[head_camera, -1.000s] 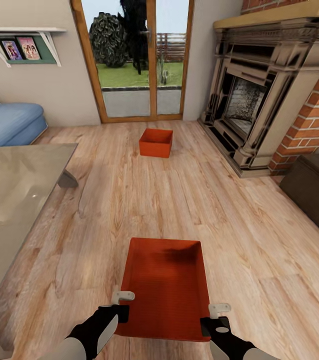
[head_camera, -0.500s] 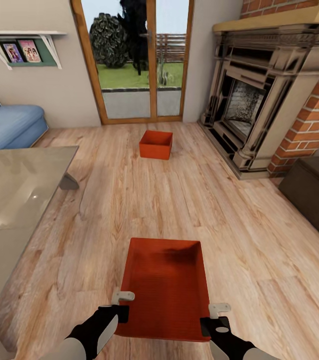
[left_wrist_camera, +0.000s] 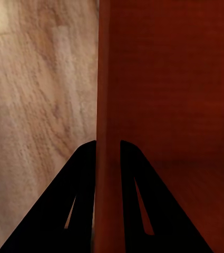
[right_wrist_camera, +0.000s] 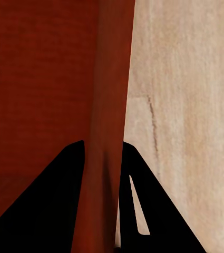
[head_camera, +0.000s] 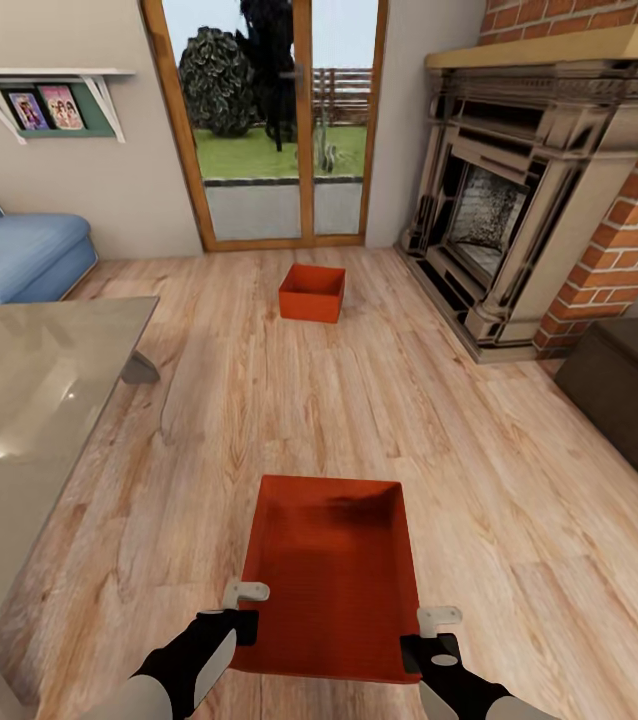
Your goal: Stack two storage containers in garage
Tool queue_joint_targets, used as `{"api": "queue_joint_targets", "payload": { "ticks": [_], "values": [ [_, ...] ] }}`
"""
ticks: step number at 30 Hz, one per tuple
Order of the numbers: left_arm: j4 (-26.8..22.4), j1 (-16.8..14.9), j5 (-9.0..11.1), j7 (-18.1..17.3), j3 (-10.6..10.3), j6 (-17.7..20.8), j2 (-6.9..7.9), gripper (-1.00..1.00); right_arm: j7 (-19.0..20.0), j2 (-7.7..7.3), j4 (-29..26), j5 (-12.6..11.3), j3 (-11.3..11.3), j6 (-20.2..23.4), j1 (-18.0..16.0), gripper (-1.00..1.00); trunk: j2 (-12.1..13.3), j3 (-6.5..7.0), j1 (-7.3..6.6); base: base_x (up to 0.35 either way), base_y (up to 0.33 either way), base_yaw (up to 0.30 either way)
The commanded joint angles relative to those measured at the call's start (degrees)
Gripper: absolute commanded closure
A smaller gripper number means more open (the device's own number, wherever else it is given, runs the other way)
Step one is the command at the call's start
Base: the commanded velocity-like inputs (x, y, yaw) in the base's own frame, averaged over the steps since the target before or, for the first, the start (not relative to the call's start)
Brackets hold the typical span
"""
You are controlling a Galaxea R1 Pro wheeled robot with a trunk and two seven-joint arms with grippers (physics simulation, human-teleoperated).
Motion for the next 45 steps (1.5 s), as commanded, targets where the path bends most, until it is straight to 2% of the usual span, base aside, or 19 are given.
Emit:
{"api": "queue_joint_targets", "payload": {
  "ticks": [1, 45],
  "values": [
    [0.02, 0.0, 2.06, -0.74, -2.13, 0.2, 0.08, 1.0, -0.7, -0.45, 0.14, -0.67, 0.88, -0.4, -0.06, 1.0, 0.4, 0.15, -0.23, 0.0, 0.0, 0.0],
    [-0.02, 0.03, 1.98, -0.74, -2.13, 0.2, 0.08, 1.0, -0.36, -0.45, 0.14, -0.64, 0.88, -0.35, -0.06, 1.0, 18.05, 8.05, -9.9, 0.0, 0.0, 0.0]
  ]
}}
